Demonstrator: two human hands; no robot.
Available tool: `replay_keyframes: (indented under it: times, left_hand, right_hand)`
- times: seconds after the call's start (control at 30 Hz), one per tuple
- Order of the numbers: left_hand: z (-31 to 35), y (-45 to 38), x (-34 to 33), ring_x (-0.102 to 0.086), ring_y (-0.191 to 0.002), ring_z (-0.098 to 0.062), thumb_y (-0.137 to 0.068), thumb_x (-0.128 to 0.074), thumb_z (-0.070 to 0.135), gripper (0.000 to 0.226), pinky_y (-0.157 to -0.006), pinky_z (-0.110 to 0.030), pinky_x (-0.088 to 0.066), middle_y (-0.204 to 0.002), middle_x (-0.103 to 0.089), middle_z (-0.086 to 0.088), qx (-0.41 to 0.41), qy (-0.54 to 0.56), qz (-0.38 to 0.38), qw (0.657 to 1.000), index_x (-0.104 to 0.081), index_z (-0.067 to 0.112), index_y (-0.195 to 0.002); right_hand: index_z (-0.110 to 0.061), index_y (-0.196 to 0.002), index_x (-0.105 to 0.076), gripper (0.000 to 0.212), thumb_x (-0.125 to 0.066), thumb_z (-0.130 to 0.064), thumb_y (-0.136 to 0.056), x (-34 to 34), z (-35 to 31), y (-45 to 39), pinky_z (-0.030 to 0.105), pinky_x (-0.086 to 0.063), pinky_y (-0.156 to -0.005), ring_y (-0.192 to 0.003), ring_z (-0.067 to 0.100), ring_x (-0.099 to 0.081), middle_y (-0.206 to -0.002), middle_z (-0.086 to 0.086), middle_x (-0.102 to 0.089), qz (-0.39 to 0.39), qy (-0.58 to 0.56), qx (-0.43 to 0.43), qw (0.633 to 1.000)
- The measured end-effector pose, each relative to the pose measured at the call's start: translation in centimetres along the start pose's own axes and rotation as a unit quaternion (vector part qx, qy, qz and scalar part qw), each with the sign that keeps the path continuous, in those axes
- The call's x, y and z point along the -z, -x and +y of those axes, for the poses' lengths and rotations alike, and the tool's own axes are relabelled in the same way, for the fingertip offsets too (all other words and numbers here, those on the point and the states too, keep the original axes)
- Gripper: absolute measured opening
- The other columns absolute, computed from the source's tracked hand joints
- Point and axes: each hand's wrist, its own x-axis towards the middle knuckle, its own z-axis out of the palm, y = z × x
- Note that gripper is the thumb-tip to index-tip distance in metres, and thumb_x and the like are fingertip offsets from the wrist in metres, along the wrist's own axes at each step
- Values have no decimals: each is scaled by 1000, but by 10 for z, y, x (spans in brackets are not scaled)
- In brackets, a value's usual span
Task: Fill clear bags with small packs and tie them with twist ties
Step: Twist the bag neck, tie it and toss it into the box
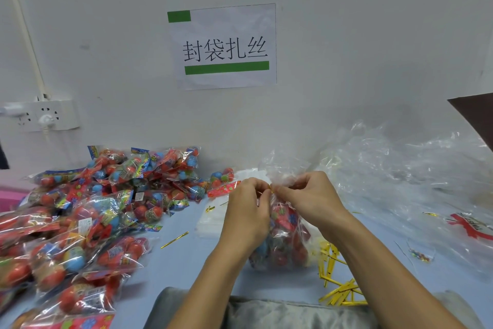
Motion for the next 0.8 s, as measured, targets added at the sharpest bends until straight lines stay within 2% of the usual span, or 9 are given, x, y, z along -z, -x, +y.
replay_keyframes:
  times: [0.1, 0.17, 0.27, 0.37, 0.5, 0.7, 0.8]
  left_hand:
    - [-1, 0, -1, -57, -85, -15, -98, -55, 11, 13, -72, -24, -45, -87, -61, 3, -17, -29, 3, 999, -61, 16, -87]
    - [0, 0, 0, -58, -85, -16, -98, -54, 11, 12, -73, -28, -47, -88, -62, 2, -25, -43, 2, 999, -61, 15, -88]
    - [0, -1, 2, -57, -83, -16, -96, -55, 9, 13, -72, -25, -44, -86, -61, 2, -44, -62, 10, 997, -61, 15, -86]
    - [1, -1, 3, -55, -84, -17, -94, -57, 7, 11, -72, -18, -37, -85, -60, 2, -55, -79, 23, 995, -64, 12, -88]
    - [2, 0, 2, -50, -87, -16, -93, -57, 6, 11, -76, -8, -33, -88, -59, 0, -61, -95, 41, 993, -66, 11, -89]
    - [2, 2, 0, -50, -90, -17, -91, -55, 1, 17, -77, -9, -34, -91, -61, -2, -54, -77, 48, 994, -67, 12, -89]
    - [3, 3, 0, -54, -88, -17, -90, -56, 2, 17, -74, -16, -40, -89, -62, 0, -41, -51, 52, 996, -68, 14, -90]
  right_hand:
    - [-6, -65, -76, 23, -75, -8, -88, 1, 1, -1, 20, -51, -54, -58, 10, -65, -67, 11, -73, -5, 3, 3, 1000]
    - [-9, -61, -74, 27, -75, -8, -88, 1, 1, -1, 19, -49, -52, -54, 9, -62, -60, 5, -69, -12, 2, 0, 1000]
    - [-10, -60, -74, 27, -75, -8, -87, 1, 2, -2, 19, -48, -52, -55, 10, -61, -60, 5, -69, -14, 3, -4, 1000]
    - [-2, -69, -75, 20, -74, -9, -88, -1, 3, -2, 24, -48, -55, -59, 14, -62, -67, 13, -71, -10, -1, -3, 1000]
    - [5, -72, -71, 20, -74, -9, -86, -3, 6, -4, 32, -43, -58, -60, 17, -54, -65, 12, -63, -3, -3, -2, 1000]
    - [14, -80, -63, 24, -72, -8, -84, -3, 8, -4, 35, -39, -62, -65, 20, -49, -67, 17, -56, -7, -15, -6, 1000]
    - [13, -80, -65, 23, -72, -8, -85, -3, 8, -5, 35, -40, -63, -66, 20, -50, -72, 33, -56, -3, -22, -3, 1000]
